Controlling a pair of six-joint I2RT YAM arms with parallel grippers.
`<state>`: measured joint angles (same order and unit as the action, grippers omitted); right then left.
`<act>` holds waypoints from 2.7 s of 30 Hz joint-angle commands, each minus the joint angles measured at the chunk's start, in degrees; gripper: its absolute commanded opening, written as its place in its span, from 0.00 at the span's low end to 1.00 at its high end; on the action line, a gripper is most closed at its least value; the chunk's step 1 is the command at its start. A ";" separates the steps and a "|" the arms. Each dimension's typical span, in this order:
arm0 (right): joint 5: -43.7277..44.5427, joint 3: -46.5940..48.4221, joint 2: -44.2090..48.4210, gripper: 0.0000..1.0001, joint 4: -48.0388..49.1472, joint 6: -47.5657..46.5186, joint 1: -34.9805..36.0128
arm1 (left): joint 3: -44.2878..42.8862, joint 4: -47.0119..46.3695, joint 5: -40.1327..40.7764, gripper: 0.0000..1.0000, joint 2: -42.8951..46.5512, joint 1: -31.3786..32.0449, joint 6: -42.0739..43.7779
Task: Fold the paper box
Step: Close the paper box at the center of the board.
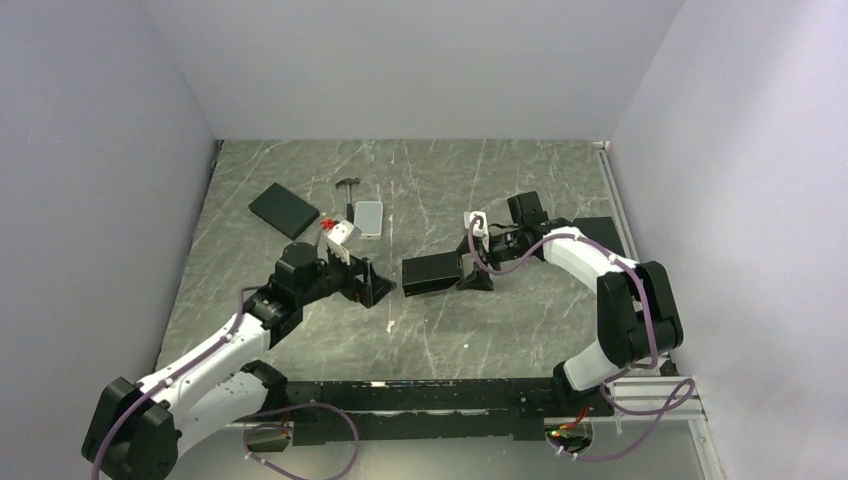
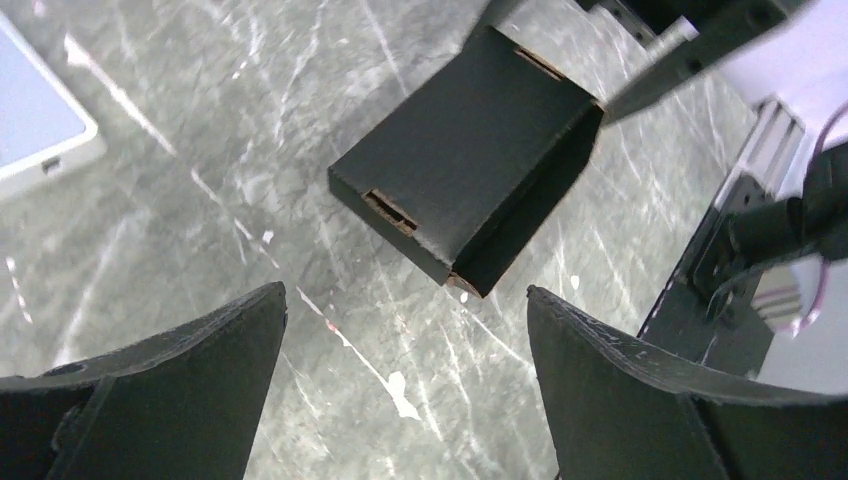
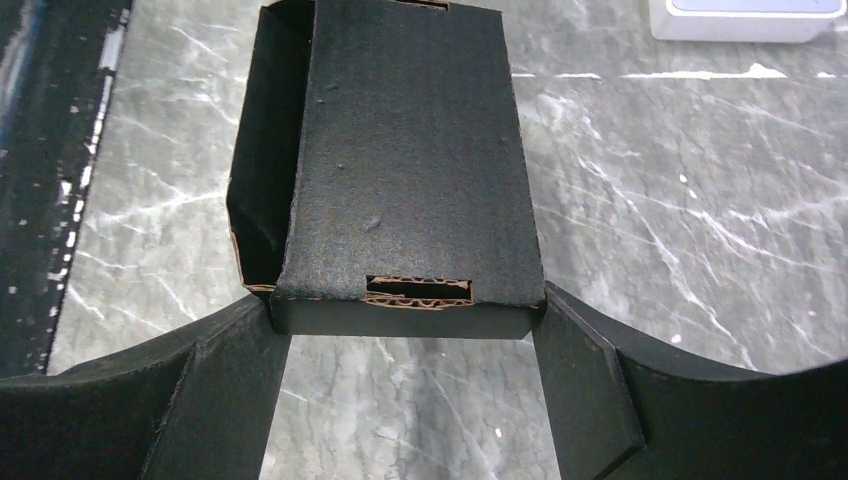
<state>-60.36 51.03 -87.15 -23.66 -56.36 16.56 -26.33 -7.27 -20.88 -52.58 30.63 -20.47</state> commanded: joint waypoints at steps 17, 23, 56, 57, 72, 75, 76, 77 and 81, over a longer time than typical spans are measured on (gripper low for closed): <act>-11.37 7.46 -2.98 0.00 -15.93 -11.88 -1.09 | -0.01 -0.67 8.92 1.00 0.49 18.32 39.63; -11.13 7.12 -2.49 0.00 -15.92 -12.47 -0.95 | 1.42 -6.74 10.62 1.00 -1.76 18.38 41.54; -10.76 8.31 -4.02 0.00 -20.05 -16.12 1.18 | -1.16 -9.13 4.34 0.25 -7.89 16.93 39.01; -10.49 8.22 -4.07 0.00 -19.72 -15.88 1.27 | -1.10 -9.00 4.29 0.22 -7.95 16.93 39.01; -4.61 8.56 -5.83 0.00 -11.42 -2.86 1.37 | 0.42 -8.90 9.70 0.95 1.82 13.53 27.03; -4.06 9.43 -6.61 0.00 -12.82 -3.24 1.33 | -0.55 -5.26 12.83 0.99 4.68 11.45 21.78; -4.08 9.76 -6.88 0.00 -13.38 -3.39 1.32 | -1.26 -4.15 13.44 1.00 4.43 11.29 20.96; -3.96 10.05 -7.15 0.00 -13.80 -3.40 1.37 | -2.31 -3.10 12.91 1.00 3.67 11.29 18.94; -4.09 11.80 -8.25 0.00 -17.08 -4.66 1.31 | -8.79 2.69 -2.35 0.97 -5.99 10.65 19.76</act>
<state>-62.50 59.09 -95.04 -37.85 -59.79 17.82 -28.64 -10.44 -12.58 -51.37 41.76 3.09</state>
